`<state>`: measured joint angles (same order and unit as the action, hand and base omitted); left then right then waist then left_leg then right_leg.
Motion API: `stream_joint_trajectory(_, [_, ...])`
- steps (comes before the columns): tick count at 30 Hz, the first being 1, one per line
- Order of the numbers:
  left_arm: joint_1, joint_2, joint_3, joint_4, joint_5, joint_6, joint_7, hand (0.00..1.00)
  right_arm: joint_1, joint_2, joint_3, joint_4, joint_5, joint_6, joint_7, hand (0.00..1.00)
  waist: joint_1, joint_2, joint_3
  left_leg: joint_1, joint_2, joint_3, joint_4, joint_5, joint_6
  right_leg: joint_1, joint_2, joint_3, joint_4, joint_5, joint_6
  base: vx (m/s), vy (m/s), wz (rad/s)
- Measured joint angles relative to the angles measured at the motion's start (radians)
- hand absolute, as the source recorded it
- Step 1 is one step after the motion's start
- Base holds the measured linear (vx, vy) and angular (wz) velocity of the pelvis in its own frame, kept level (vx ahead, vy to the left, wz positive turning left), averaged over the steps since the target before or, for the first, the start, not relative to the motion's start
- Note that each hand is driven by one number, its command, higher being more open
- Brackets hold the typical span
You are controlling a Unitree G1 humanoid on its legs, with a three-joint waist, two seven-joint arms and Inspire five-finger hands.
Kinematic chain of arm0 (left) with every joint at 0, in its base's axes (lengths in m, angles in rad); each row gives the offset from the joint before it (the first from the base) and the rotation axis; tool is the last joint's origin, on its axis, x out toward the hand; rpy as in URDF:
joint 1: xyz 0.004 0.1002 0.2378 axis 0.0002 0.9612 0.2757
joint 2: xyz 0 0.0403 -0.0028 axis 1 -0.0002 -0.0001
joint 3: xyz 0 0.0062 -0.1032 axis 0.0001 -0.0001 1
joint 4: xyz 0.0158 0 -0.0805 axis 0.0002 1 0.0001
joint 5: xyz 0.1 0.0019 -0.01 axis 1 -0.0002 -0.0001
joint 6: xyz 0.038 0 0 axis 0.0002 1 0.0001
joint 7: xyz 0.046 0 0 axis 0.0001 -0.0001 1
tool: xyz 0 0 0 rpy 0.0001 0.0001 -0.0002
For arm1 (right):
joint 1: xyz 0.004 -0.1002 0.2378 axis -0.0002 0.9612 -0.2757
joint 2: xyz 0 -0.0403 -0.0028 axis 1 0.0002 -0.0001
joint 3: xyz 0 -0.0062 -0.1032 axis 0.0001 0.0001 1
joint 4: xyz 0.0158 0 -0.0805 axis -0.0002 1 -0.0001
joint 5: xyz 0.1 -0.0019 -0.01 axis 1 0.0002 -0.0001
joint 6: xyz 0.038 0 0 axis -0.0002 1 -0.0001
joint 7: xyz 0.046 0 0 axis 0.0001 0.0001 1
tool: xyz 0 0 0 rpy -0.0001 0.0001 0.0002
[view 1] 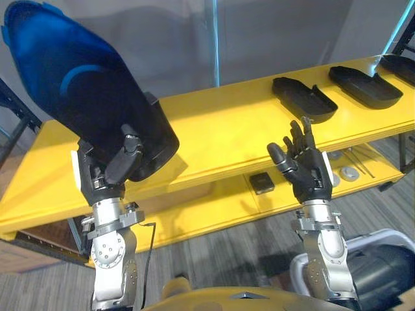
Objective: Walk over and take three plastic housings, then place them on the shelf
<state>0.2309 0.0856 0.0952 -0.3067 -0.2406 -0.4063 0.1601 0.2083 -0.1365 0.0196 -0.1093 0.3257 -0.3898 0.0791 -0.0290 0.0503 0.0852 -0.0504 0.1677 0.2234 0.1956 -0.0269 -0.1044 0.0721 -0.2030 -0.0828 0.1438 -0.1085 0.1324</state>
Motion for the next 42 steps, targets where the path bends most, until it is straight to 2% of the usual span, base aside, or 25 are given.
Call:
stream_joint_trajectory(1, [-0.012, 0.016, 0.001, 0.001, -0.007, 0.001, -0.006, 0.0, -0.002, 0.009, 0.007, 0.0, 0.0, 0.0, 0.0, 1.0, -0.005, -0.018, -0.002, 0.006, -0.023, 0.009, -0.011, 0.001, 0.008, 0.0, -0.023, 0.008, -0.008, 0.007, 0.012, 0.14, 0.297, -0.21])
stream_joint_trajectory(2, [-0.044, 0.05, 0.001, 0.003, -0.033, 0.023, -0.03, 0.0, -0.003, 0.028, 0.016, 0.0, 0.001, 0.0, 0.0, 1.0, -0.009, -0.048, -0.003, 0.015, -0.057, 0.032, -0.031, 0.009, 0.025, -0.004, -0.057, 0.009, -0.021, 0.024, 0.034, 0.12, 0.253, -0.24])
stream_joint_trajectory(3, [-0.069, 0.071, 0.001, 0.004, -0.047, 0.054, -0.053, 0.0, -0.006, 0.044, 0.029, 0.0, 0.001, 0.0, 0.0, 1.0, -0.01, -0.064, -0.002, 0.028, -0.077, 0.057, -0.049, 0.011, 0.032, -0.004, -0.077, 0.007, -0.037, 0.05, 0.046, 0.11, 0.221, -0.3])
stream_joint_trajectory(4, [-0.077, 0.078, 0.001, 0.005, -0.061, 0.071, -0.064, 0.0, -0.007, 0.051, 0.036, 0.0, -0.002, 0.0, 0.0, 1.0, -0.012, -0.066, -0.003, 0.033, -0.081, 0.065, -0.053, 0.008, 0.037, -0.004, -0.081, 0.005, -0.046, 0.064, 0.044, 0.07, 0.172, -0.43])
stream_joint_trajectory(6, [-0.088, 0.085, 0.002, 0.013, -0.118, 0.128, -0.1, 0.0, -0.006, 0.068, 0.083, 0.0, -0.007, 0.0, -0.003, 1.0, -0.026, -0.064, -0.002, 0.068, -0.089, 0.109, -0.08, 0.002, 0.045, -0.001, -0.085, 0.0, -0.069, 0.107, 0.042, 0.04, 0.132, -0.49])
stream_joint_trajectory(7, [-0.099, 0.089, 0.001, 0.029, -0.14, 0.137, -0.108, 0.0, -0.003, 0.068, 0.093, 0.0, -0.007, 0.0, -0.003, 1.0, -0.03, -0.064, -0.002, 0.073, -0.089, 0.116, -0.084, 0.001, 0.045, -0.001, -0.085, -0.001, -0.072, 0.112, 0.041, 0.02, 0.072, -0.42])
stream_joint_trajectory(9, [-0.189, 0.103, -0.014, 0.132, -0.194, 0.213, -0.124, 0.0, 0.006, 0.068, 0.113, 0.0, -0.007, 0.005, 0.003, 1.0, -0.037, -0.066, -0.003, 0.08, -0.089, 0.14, -0.098, 0.002, 0.045, -0.006, -0.084, -0.008, -0.084, 0.115, 0.042, -0.02, 0.001, -0.3])
stream_joint_trajectory(10, [-0.214, 0.107, -0.018, 0.164, -0.194, 0.231, -0.115, 0.0, 0.009, 0.068, 0.115, 0.0, -0.006, 0.009, 0.006, 1.0, -0.042, -0.066, -0.003, 0.079, -0.09, 0.144, -0.102, 0.002, 0.044, -0.009, -0.083, -0.012, -0.089, 0.115, 0.042, -0.05, -0.027, -0.25])
stream_joint_trajectory(12, [-0.28, 0.127, -0.023, 0.269, -0.223, 0.297, -0.095, 0.0, 0.019, 0.063, 0.125, 0.0, -0.005, 0.03, 0.03, 1.0, -0.081, -0.061, -0.003, 0.081, -0.087, 0.161, -0.145, 0.031, 0.036, -0.033, -0.071, -0.01, -0.097, 0.114, 0.041, -0.07, -0.046, -0.2])
stream_joint_trajectory(15, [-0.358, 0.132, -0.037, 0.395, -0.256, 0.345, -0.068, 0.0, 0.051, 0.044, 0.137, 0.0, -0.003, 0.053, 0.055, 1.0, -0.114, -0.052, -0.008, 0.105, -0.075, 0.187, -0.206, 0.066, 0.024, -0.054, -0.046, 0.011, -0.096, 0.116, 0.039, -0.04, -0.068, -0.25])
stream_joint_trajectory(17, [-0.427, 0.154, -0.041, 0.489, -0.313, 0.368, -0.051, 0.0, 0.068, 0.021, 0.151, 0.0, -0.003, 0.066, 0.07, 1.0, -0.135, -0.046, -0.008, 0.121, -0.06, 0.219, -0.228, 0.078, 0.014, -0.072, -0.024, 0.042, -0.096, 0.122, 0.031, -0.03, -0.058, -0.47])
stream_joint_trajectory(21, [-0.566, 0.21, -0.041, 0.618, -0.349, 0.374, 0.006, 0.0, 0.086, -0.007, 0.173, -0.01, -0.004, 0.088, 0.107, 1.0, -0.178, -0.036, -0.005, 0.129, -0.045, 0.263, -0.254, 0.089, 0.005, -0.107, 0.003, 0.091, -0.096, 0.132, 0.022, -0.02, -0.047, -0.35])
stream_joint_trajectory(25, [-0.662, 0.25, -0.04, 0.694, -0.396, 0.393, 0.025, 0.0, 0.091, -0.047, 0.208, -0.018, -0.006, 0.104, 0.132, 1.0, -0.196, -0.028, 0.0, 0.129, -0.045, 0.278, -0.256, 0.089, 0.005, -0.121, 0.007, 0.113, -0.097, 0.136, 0.023, 0.0, -0.006, -0.15])
stream_joint_trajectory(27, [-0.728, 0.271, -0.04, 0.785, -0.43, 0.413, 0.035, 0.0, 0.089, -0.072, 0.234, -0.027, -0.006, 0.118, 0.143, 1.0, -0.201, -0.023, 0.003, 0.129, -0.045, 0.284, -0.253, 0.089, 0.005, -0.124, 0.007, 0.12, -0.098, 0.137, 0.024, 0.0, -0.007, -0.1])
stream_joint_trajectory(32, [-0.75, 0.292, -0.04, 0.91, -0.545, 0.496, 0.084, 0.0, 0.087, -0.096, 0.261, -0.028, -0.006, 0.121, 0.15, 1.0, -0.219, -0.018, 0.011, 0.129, -0.045, 0.284, -0.252, 0.089, 0.005, -0.124, 0.006, 0.122, -0.099, 0.137, 0.024, 0.0, 0.0, 0.0])
stream_joint_trajectory(36, [-0.804, 0.317, -0.039, 0.96, -0.575, 0.536, 0.112, 0.0, 0.075, -0.104, 0.269, -0.055, -0.007, 0.123, 0.144, 1.0, -0.222, -0.014, 0.031, 0.131, -0.045, 0.284, -0.25, 0.09, 0.006, -0.119, 0.005, 0.122, -0.101, 0.138, 0.026, -0.03, -0.009, 0.0])
stream_joint_trajectory(42, [-0.835, 0.319, -0.038, 0.986, -0.574, 0.558, 0.115, 0.0, 0.068, -0.112, 0.27, -0.062, -0.006, 0.123, 0.113, 1.0, -0.222, -0.012, 0.048, 0.144, -0.045, 0.278, -0.255, 0.092, 0.006, -0.099, 0.005, 0.115, -0.112, 0.141, 0.027, -0.01, -0.005, 0.01])
